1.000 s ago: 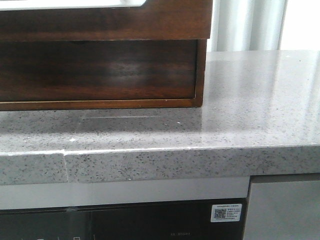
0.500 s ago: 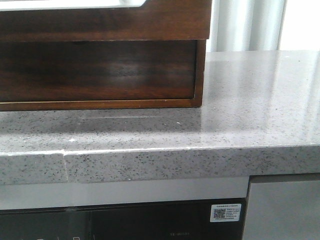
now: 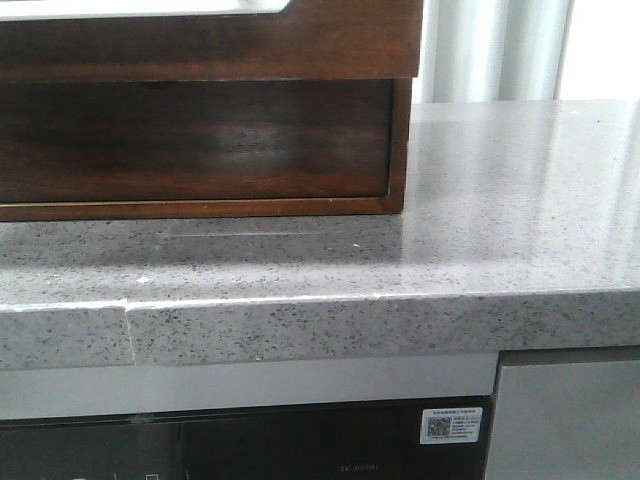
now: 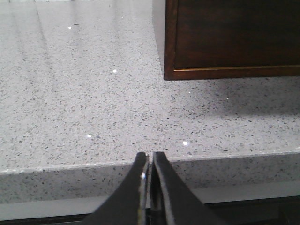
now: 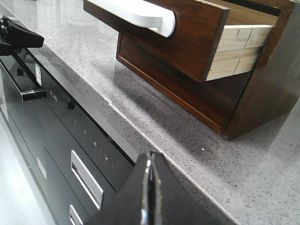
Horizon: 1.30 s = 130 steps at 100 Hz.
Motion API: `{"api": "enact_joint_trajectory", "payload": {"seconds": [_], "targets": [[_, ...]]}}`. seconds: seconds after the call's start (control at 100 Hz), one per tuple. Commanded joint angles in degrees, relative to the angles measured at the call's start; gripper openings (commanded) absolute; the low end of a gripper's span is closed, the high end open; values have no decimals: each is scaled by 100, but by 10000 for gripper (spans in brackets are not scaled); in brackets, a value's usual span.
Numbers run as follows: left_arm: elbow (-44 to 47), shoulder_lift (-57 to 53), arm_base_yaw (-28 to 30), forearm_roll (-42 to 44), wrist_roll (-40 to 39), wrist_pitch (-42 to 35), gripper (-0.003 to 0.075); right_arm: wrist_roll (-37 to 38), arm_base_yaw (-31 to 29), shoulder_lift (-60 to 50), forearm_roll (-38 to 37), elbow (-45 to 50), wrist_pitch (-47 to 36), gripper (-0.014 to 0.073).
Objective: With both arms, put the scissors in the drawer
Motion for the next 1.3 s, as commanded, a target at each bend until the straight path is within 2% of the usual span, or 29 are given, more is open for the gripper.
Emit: {"api": "enact_joint_trajectory", "payload": {"seconds": [0.0, 0.46, 0.56, 0.8, 0.89, 1.02, 1.08, 1.2, 1.29], "targets": [[131, -198, 23, -74, -51, -307, -20, -3, -34, 43, 40, -147, -405, -66], [131, -198, 23, -74, -51, -307, -20, -3, -34, 43, 40, -147, -405, -66], [131, -198, 23, -74, -51, -307, -20, -78, -34, 43, -419, -147, -405, -66], [131, -198, 23, -74, -51, -307, -20, -52, -88, 43, -484, -134, -557, -66], [131, -198, 23, -74, -51, -307, -20, 522, -274, 43, -796, -56, -834, -66], [131, -198, 23, -74, -51, -307, -20, 2588, -760, 43, -2130, 332, -1934, -66], [131, -198, 23, -74, -51, -307, -20, 3156, -1095, 43, -2535, 569, -2564, -66], [131, -198, 23, -74, -51, -307, -20, 3763, -1811, 43, -2601, 1045, -3598, -66], [131, -198, 23, -74, -51, -307, -20, 4297, -2421, 34, -2601, 1295, -3960, -66]]}}
